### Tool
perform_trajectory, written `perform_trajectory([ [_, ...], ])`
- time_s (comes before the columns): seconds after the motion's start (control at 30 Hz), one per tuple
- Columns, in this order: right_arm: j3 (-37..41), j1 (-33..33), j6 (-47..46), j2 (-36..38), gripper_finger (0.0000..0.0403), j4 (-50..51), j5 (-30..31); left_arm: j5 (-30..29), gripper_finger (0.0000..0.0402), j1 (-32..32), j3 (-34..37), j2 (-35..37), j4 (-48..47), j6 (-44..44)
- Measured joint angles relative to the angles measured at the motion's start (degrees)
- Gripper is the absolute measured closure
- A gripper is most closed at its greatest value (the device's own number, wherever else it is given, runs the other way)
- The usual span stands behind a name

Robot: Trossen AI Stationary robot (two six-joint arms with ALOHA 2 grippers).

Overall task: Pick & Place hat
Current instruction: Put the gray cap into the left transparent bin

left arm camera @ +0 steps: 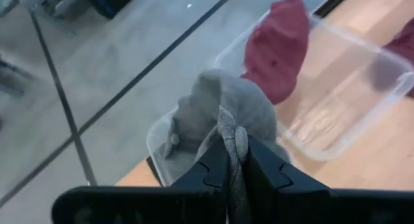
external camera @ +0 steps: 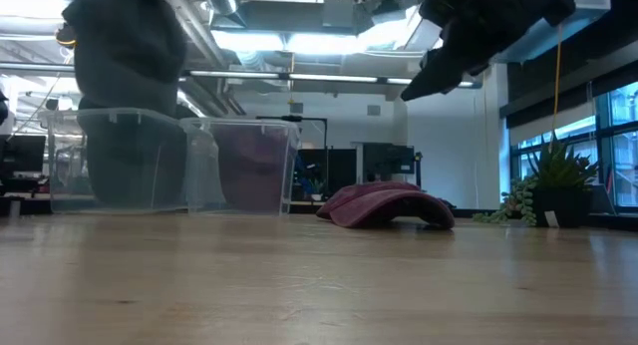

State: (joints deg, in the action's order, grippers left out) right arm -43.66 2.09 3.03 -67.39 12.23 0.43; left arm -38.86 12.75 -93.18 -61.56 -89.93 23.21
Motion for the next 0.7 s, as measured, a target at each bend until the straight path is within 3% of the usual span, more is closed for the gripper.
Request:
perform_trajectory([
  [0.17, 0.0, 0.0, 0.21, -0.01, 0.0173, -3.06, 0.01, 0.1, 0.0381, -1.33, 8.28, 2.18, 0.35, 1.44],
  [0.3, 0.0, 0.0, 0.39, -0.01, 0.0173, -4.83, 0.02, -3.63, 0.0381, -2.46, 12.84, 2.28, 3.12, -1.42],
  [0.7, 0.0, 0.0, 0.2, -0.01, 0.0173, -5.32, 0.02, -6.57, 0.0381, -2.47, 9.26, 3.5, 5.77, -7.96],
])
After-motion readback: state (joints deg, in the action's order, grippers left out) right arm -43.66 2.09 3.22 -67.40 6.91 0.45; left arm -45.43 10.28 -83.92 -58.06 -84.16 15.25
